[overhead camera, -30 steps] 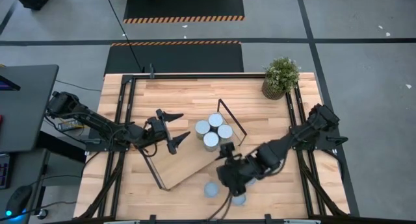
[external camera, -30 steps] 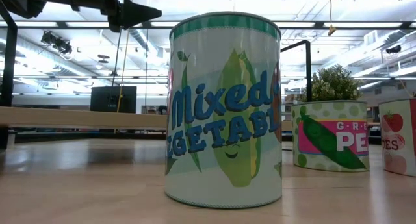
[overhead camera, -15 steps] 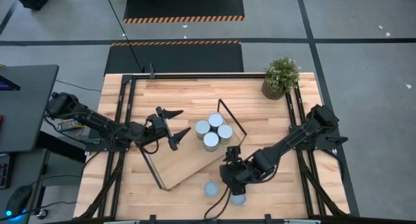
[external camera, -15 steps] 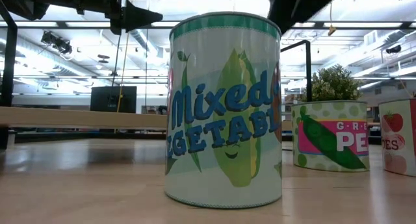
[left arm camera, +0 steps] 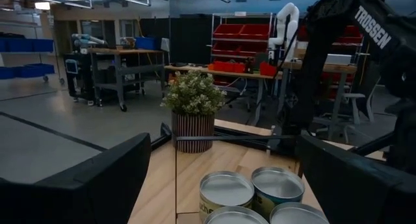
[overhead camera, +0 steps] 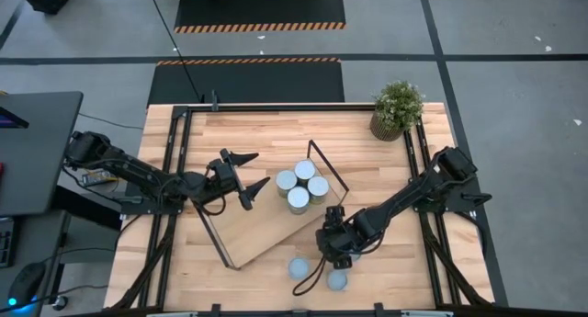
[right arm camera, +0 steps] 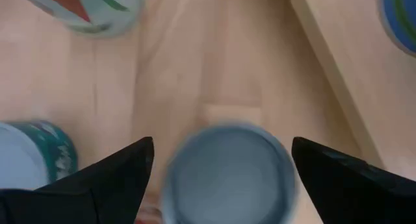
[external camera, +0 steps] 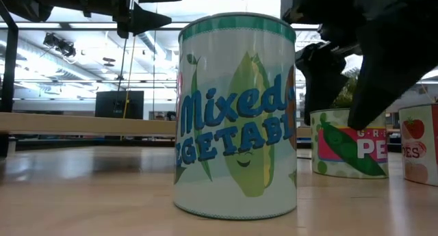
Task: Pick and place cans onto a shelf
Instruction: Put the small canned peas on the shelf
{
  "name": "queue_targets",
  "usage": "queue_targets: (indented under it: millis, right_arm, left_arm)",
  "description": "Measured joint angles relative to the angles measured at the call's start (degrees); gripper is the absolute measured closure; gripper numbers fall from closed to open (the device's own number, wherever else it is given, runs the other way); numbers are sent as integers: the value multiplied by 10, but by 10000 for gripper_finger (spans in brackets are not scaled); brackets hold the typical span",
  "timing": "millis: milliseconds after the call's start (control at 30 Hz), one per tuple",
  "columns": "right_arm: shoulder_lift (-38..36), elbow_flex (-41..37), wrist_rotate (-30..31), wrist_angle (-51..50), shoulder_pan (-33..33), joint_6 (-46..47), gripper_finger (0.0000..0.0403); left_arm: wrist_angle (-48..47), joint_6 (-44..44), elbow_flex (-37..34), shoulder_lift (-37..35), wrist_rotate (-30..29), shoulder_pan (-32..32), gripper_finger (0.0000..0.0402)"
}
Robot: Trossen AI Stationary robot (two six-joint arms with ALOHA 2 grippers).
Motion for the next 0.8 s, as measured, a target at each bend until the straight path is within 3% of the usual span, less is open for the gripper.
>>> queue_targets:
  millis: [300,633,800]
  right_arm:
    - [-1,-15,0,8,0,0,34]
    - [-1,-21,0,5,-3,-26,100]
    - [-1,8,-13,-15,-9,-40,105]
  left_arm:
    - [0,-2,0,0,0,-1,13]
    - [0,7,0,0,0,-1,13]
    - [0,-8,0,0,0,-1,13]
